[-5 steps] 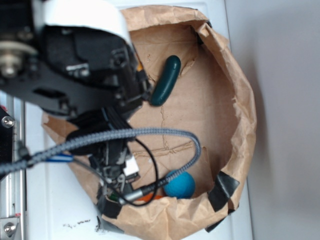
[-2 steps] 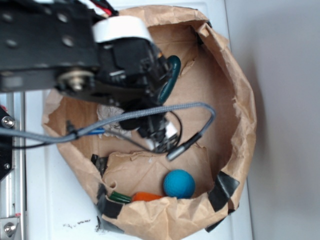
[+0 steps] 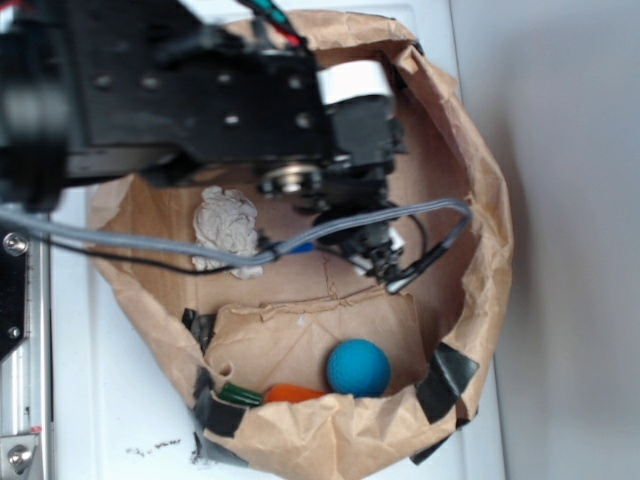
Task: Grab the plastic pickle.
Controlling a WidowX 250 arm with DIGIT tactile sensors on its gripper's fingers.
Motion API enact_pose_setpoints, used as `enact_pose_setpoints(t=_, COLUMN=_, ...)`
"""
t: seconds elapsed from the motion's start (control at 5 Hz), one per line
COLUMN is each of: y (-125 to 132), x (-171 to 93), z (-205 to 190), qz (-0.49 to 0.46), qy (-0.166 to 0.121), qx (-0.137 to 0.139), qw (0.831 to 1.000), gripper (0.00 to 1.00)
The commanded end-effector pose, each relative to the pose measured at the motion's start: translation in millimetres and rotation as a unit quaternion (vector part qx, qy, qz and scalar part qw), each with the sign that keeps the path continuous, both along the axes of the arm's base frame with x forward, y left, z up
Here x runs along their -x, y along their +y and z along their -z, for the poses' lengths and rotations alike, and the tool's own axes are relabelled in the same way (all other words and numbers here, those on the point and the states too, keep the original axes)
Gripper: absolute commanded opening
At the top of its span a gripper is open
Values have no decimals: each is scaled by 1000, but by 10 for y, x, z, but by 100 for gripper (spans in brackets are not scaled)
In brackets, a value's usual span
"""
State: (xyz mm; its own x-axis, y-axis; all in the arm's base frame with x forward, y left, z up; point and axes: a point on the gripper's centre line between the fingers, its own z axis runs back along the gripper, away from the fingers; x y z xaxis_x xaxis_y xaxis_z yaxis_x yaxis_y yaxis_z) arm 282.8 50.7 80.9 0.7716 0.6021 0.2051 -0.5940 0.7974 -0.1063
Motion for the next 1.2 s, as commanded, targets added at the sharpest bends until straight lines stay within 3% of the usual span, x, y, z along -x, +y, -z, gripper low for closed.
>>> enact_pose_setpoints(t=0.0, y=267, x=-128, z=-79, qz=-56, qy=-40, qx=-14, qw=998, gripper=100)
enact_pose_setpoints(t=0.6, y=147, x=23, z=385, qz=-42, qy=-29, qx=-47, qw=998, gripper=100)
enact_pose_setpoints(t=0.8, y=111, x=-26, z=471, qz=-39, qy=-20, qx=-49, qw=998, gripper=82)
enact_pose_setpoints(t=1.0, y=109, x=-58, z=443, qz=-50, qy=-20, qx=-49, qw=997, gripper=0)
